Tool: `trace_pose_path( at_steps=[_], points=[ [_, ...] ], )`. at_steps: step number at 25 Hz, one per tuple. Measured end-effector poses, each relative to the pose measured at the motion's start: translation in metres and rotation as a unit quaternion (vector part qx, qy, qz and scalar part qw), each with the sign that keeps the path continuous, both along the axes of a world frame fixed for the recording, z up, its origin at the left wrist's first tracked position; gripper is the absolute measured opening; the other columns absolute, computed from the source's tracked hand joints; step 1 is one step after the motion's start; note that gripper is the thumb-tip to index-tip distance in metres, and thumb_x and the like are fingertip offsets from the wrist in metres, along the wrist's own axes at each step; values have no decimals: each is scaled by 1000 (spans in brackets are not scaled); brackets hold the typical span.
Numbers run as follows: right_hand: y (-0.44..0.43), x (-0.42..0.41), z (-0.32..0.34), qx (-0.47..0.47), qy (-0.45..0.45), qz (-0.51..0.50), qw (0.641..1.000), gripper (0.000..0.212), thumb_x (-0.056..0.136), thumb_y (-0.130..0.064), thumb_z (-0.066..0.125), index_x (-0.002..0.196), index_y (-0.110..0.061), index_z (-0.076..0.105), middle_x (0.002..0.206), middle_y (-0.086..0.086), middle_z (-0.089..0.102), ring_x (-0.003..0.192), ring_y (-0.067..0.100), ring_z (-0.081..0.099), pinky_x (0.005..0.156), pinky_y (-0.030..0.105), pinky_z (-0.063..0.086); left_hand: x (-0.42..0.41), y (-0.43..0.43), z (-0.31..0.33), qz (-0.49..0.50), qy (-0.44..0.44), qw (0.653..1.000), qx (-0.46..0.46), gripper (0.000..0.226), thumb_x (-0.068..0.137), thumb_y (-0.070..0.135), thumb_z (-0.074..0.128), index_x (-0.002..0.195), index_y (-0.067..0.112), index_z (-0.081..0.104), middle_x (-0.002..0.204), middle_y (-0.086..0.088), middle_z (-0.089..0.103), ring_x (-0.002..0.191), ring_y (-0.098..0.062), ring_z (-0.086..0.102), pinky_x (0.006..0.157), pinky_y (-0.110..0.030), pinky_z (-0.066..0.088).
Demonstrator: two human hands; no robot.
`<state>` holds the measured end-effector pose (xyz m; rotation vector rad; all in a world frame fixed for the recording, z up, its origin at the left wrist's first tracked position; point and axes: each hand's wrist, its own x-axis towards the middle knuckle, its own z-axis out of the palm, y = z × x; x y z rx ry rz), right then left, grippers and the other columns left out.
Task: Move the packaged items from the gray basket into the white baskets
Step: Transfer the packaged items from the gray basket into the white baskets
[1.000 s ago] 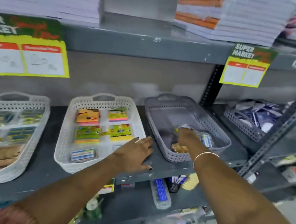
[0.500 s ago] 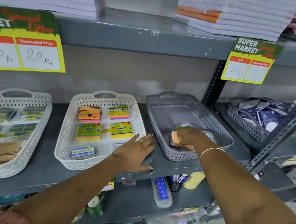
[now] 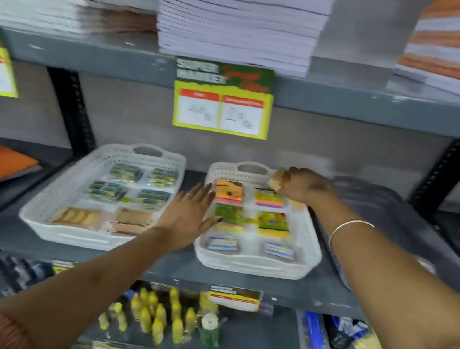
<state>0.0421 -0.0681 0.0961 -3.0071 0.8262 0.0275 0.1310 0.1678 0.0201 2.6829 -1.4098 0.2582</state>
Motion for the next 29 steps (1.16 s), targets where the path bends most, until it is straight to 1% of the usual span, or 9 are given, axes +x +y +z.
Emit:
trace_pose_path(
  at_steps=[6,10,13,16,18,21,24,26,29],
  points=[
    [167,122,0,36,-38,96,994,53,83,-47,57,128,-19,52,134,3,58,124,28,54,98,34,45,103,194,-5,199,-2,980,21,71,94,52,28,147,8,11,158,-10,5,145,-24,4,117,-44,10],
    [268,175,-11,43,-27,158,986,45,87,-42,53,124,-16,57,133,10,60,122,29,57,94,32,46,134,263,-23,229,35,972,41,77,92,57,29,146,4,12,157,-14,11,144,-26,10,116,-45,14],
    [311,203,-38,50,17,175,983,52,86,-53,48,124,-18,58,132,9,60,121,28,57,93,32,47,136,269,-31,212,55,975,36,87,85,66,9,146,4,10,157,-15,13,143,-26,17,115,-44,17],
    [338,223,-67,49,76,200,976,76,74,-72,46,130,-21,52,134,8,58,122,29,57,98,37,47,137,267,-35,214,61,975,11,103,66,65,-12,146,3,9,157,-16,13,144,-26,15,115,-43,18],
    [346,227,-77,36,118,207,970,73,76,-67,50,132,-20,52,137,9,56,124,30,54,100,38,47,139,267,-40,215,61,975,7,96,74,64,-8,146,2,8,157,-16,12,144,-26,13,116,-43,19],
    [348,230,-83,27,125,207,970,64,83,-42,60,138,-13,46,141,15,49,128,32,48,101,38,45,139,267,-40,212,61,975,6,87,82,60,-3,146,2,9,156,-16,14,144,-25,12,116,-42,21],
    [350,231,-86,39,124,230,965,73,75,-40,71,139,-17,44,140,12,52,126,31,50,103,39,46,137,266,-41,217,97,971,-26,68,96,47,26,146,4,11,154,-17,22,138,-29,30,107,-41,34],
    [350,229,-88,47,132,240,960,85,71,-35,78,144,-18,38,141,11,52,125,31,53,103,37,46,135,265,-40,221,113,967,-50,66,95,44,32,146,6,12,149,-17,31,129,-31,42,97,-41,43],
    [346,226,-92,49,138,245,959,90,76,-25,76,150,-18,26,142,11,52,125,31,54,99,35,46,133,265,-41,223,123,966,-52,67,95,44,33,146,7,11,148,-17,33,127,-31,43,94,-42,44]
  ],
)
